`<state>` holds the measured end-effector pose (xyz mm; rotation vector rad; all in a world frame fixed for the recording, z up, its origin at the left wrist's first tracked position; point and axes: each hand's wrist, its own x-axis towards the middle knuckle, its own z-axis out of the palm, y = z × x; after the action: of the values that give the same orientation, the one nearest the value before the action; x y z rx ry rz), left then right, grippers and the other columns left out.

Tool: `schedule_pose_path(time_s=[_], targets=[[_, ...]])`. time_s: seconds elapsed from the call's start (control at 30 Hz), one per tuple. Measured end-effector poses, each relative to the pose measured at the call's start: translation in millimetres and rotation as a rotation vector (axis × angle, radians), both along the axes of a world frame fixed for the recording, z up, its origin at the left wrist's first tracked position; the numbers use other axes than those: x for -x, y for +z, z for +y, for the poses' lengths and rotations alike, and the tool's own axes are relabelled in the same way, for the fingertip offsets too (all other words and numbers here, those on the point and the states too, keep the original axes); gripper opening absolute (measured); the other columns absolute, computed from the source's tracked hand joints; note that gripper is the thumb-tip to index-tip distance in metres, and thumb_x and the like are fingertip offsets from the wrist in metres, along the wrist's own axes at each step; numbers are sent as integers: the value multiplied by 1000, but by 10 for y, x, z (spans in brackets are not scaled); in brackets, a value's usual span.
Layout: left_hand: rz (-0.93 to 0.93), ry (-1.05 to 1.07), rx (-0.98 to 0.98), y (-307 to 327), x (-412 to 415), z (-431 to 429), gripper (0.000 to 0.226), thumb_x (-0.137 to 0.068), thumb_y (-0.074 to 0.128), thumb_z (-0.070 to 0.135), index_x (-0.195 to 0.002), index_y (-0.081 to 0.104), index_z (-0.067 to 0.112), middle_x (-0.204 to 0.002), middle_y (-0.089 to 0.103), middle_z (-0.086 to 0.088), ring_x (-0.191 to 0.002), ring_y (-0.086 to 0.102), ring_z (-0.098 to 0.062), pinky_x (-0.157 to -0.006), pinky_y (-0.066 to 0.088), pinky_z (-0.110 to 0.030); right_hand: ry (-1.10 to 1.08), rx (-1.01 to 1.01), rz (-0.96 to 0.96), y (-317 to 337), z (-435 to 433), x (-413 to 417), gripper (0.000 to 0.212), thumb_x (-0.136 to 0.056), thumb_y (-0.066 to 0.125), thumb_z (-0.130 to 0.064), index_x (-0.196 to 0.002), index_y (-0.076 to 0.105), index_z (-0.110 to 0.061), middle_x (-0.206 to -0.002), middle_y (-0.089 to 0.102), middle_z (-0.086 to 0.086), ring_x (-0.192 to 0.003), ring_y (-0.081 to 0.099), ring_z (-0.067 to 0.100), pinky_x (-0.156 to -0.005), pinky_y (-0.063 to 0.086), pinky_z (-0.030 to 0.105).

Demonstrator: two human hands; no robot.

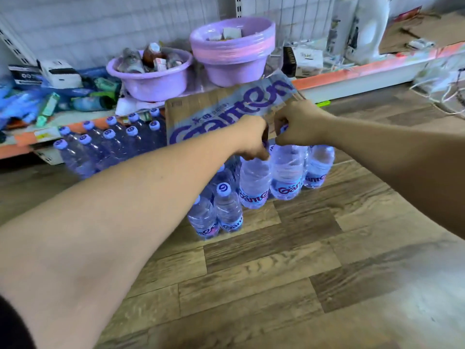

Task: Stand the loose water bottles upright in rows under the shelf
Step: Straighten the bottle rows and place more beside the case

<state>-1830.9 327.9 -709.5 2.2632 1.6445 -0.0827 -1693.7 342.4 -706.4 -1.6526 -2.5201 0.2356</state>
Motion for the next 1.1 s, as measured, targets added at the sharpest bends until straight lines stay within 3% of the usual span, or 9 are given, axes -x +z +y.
schedule_pose_path(time_s=[0.1, 0.27, 0.37, 0.5, 0.63, 0.77, 0.87, 1.0, 1.1], targets=[[25, 30, 42, -313, 45, -13, 18, -76, 68, 13, -84, 51, 12, -56, 53, -4, -42, 51, -13, -42, 38, -20, -4, 40, -11, -286, 23, 16, 20, -76, 68, -21, -93, 70, -12, -93, 65, 8, -98, 59, 29, -73, 41, 26], [69, 20, 41, -742, 27, -80, 24, -75, 68, 19, -94, 60, 8, -93, 62, -13, -92, 61, -31, -71, 44, -33, 48, 170, -82, -682, 21, 3, 18, -75, 63, -15, -93, 64, -12, -88, 63, 9, -89, 58, 30, -68, 47, 30], [39, 42, 63, -926, 19, -78, 22, -74, 69, 20, -86, 50, 16, -86, 55, -8, -89, 60, -30, -69, 44, -34, 46, 200, -99, -810, 22, -42, 21, -77, 61, -12, -98, 63, -10, -85, 56, 4, -83, 52, 25, -61, 37, 26], [4, 69, 67, -1054, 20, -42, 27, -72, 70, 20, -83, 46, 15, -85, 55, -7, -80, 53, -27, -71, 47, -36, 45, 236, -82, -926, 32, -35, 20, -77, 61, -9, -97, 63, -8, -89, 53, 4, -85, 53, 25, -66, 41, 29], [-24, 102, 91, -1040, 53, -12, 27, -71, 71, 22, -86, 49, 16, -92, 61, -10, -84, 56, -28, -75, 49, -36, 62, 259, -79, -994, 50, -58, 20, -77, 63, -12, -98, 62, -12, -100, 50, 8, -99, 57, 29, -74, 46, 32], [-30, 69, 124, -1058, 92, -22, 47, -73, 75, 34, -107, 54, 10, -111, 62, -11, -101, 59, -31, -83, 49, -37, 83, 283, -215, -930, 33, -75, 29, -85, 61, -30, -109, 59, -16, -113, 54, 9, -105, 56, 30, -75, 43, 33], [-30, 35, 120, -1000, 181, -29, 56, -74, 74, 39, -116, 53, 9, -114, 61, -10, -105, 58, -30, -89, 50, -38, 63, 118, -338, -828, 30, 35, 38, -88, 50, -49, -111, 59, -20, -116, 56, 4, -105, 58, 29, -69, 38, 32], [-103, 68, 36, -777, 481, -19, 51, -77, 72, 41, -114, 56, 10, -111, 62, -11, -103, 59, -29, -87, 50, -35, 67, 2, -203, -653, 115, 412, 38, -92, 44, -47, -115, 56, -20, -121, 55, 5, -109, 57, 31, -72, 42, 32], [-117, 141, -34, -628, 958, 1, 38, -81, 68, 40, -105, 56, 13, -102, 60, -7, -101, 59, -27, -78, 46, -32, 119, 27, -119, -548, 197, 874, 41, -93, 45, -41, -127, 50, -19, -132, 50, 6, -120, 52, 31, -90, 47, 40]])
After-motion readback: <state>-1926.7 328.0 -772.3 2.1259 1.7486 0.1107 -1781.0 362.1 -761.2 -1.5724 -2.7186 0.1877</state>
